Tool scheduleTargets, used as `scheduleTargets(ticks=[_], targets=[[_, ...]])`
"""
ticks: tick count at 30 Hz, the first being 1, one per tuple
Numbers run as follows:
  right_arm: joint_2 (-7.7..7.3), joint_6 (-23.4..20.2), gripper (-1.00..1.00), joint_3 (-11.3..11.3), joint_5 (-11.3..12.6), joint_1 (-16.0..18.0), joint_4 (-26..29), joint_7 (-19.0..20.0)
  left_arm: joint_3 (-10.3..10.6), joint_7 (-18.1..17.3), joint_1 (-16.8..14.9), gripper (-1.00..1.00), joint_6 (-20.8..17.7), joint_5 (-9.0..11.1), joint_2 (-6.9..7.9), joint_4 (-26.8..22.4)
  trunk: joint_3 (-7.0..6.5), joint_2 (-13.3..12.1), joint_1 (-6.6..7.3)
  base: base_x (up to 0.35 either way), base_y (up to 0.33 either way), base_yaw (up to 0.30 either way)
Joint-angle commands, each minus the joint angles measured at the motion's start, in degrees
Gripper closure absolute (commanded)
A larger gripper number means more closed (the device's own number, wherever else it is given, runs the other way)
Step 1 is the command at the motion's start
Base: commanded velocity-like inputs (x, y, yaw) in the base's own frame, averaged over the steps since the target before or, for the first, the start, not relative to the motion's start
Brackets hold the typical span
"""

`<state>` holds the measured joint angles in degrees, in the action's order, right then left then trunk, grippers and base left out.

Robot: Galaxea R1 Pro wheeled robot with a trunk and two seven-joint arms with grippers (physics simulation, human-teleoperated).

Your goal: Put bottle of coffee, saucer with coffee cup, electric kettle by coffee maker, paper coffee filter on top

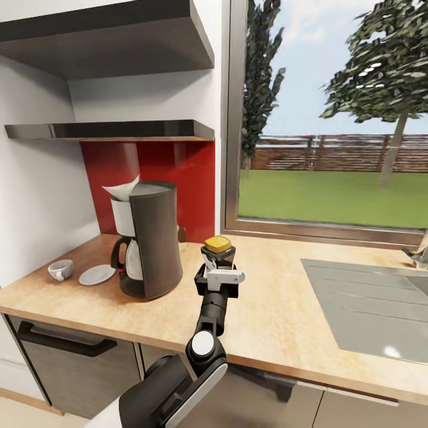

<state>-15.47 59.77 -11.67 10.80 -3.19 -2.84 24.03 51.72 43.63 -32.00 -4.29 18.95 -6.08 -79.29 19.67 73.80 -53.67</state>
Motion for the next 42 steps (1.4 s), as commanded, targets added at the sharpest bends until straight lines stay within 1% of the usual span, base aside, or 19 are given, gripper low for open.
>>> scheduleTargets(ticks=[1, 22, 33, 42], targets=[[0.0, 0.2, -1.0, -0.4, 0.6, 0.0, -0.1, 0.3, 0.1, 0.4, -0.1, 1.0, -0.4, 0.0, 0.01, -0.1, 0.24, 0.5, -0.23, 0.0, 0.0, 0.0], [0.0, 0.2, -1.0, -0.4, 0.6, 0.0, -0.1, 0.3, 0.1, 0.4, -0.1, 1.0, -0.4, 0.0, 0.01, -0.1, 4.01, 8.9, -4.84, 0.0, 0.0, 0.0], [0.0, 0.2, -1.0, -0.4, 0.6, 0.0, -0.1, 0.3, 0.1, 0.5, -0.1, 1.0, -0.4, 0.0, 0.01, -0.1, 4.01, 8.9, -4.84, 0.011, 0.0, 0.0], [0.0, 0.2, -1.0, -0.4, 0.6, 0.0, -0.1, 0.3, 0.1, 0.6, -0.1, 1.0, -0.4, 0.0, 0.01, -0.1, 4.01, 8.9, -4.84, 0.159, 0.0, 0.0]])
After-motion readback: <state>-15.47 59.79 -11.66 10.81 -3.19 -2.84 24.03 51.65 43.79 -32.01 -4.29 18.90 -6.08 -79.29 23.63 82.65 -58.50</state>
